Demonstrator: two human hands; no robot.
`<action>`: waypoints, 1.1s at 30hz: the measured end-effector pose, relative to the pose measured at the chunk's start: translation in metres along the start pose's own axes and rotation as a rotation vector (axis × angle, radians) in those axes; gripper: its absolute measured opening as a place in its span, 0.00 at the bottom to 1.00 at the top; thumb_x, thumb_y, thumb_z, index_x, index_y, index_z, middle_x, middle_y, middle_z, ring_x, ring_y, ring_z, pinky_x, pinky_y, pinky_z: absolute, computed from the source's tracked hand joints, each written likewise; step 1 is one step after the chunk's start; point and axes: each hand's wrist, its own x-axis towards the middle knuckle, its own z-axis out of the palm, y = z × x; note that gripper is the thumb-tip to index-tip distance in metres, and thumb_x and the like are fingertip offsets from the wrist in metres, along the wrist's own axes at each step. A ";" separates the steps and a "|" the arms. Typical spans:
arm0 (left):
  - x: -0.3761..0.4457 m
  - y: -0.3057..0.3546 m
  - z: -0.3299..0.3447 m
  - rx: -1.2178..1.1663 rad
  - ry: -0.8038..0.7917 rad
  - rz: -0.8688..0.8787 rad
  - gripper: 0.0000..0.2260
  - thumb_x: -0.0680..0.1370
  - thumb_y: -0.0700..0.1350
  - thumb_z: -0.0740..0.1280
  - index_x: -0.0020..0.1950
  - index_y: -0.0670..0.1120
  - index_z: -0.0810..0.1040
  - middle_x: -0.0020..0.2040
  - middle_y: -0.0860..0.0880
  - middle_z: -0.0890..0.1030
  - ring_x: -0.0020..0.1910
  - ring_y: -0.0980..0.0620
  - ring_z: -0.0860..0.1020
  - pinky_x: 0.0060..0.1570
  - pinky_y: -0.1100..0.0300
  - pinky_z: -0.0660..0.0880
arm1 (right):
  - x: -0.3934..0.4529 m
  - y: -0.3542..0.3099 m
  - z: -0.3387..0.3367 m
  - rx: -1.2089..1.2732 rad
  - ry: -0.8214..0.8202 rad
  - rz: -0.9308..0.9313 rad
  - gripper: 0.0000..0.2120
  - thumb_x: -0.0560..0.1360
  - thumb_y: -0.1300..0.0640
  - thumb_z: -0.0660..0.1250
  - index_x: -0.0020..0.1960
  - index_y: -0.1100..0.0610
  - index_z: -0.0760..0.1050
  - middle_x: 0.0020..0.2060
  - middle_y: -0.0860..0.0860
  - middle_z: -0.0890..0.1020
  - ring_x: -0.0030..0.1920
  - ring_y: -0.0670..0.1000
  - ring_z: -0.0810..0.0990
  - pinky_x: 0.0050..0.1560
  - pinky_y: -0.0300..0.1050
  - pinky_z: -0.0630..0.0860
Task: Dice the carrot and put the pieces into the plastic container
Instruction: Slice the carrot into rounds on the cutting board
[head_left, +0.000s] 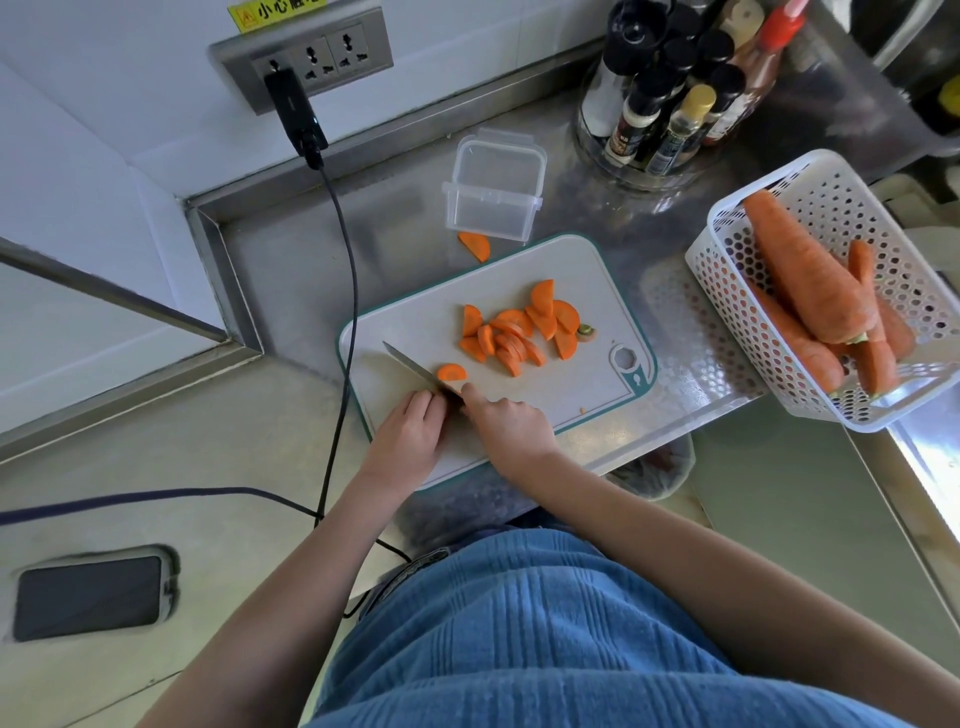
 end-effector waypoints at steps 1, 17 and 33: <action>0.000 0.000 0.001 0.004 -0.006 -0.005 0.14 0.61 0.33 0.76 0.41 0.39 0.75 0.37 0.43 0.73 0.36 0.45 0.73 0.32 0.53 0.73 | -0.002 0.004 0.000 -0.008 0.013 0.001 0.15 0.82 0.61 0.55 0.67 0.56 0.58 0.45 0.57 0.81 0.45 0.61 0.81 0.37 0.48 0.68; 0.001 0.002 -0.002 -0.005 -0.042 0.007 0.11 0.64 0.33 0.74 0.40 0.39 0.74 0.37 0.42 0.73 0.37 0.43 0.75 0.35 0.53 0.76 | -0.025 0.033 -0.006 0.206 0.098 0.083 0.19 0.83 0.49 0.49 0.73 0.48 0.58 0.36 0.58 0.76 0.41 0.63 0.79 0.40 0.50 0.72; 0.000 0.001 -0.006 -0.030 -0.073 -0.005 0.10 0.64 0.34 0.73 0.42 0.38 0.76 0.39 0.41 0.75 0.37 0.41 0.76 0.32 0.51 0.77 | -0.026 0.028 -0.012 0.287 0.112 0.092 0.13 0.83 0.49 0.50 0.62 0.55 0.64 0.38 0.60 0.78 0.40 0.63 0.78 0.37 0.50 0.71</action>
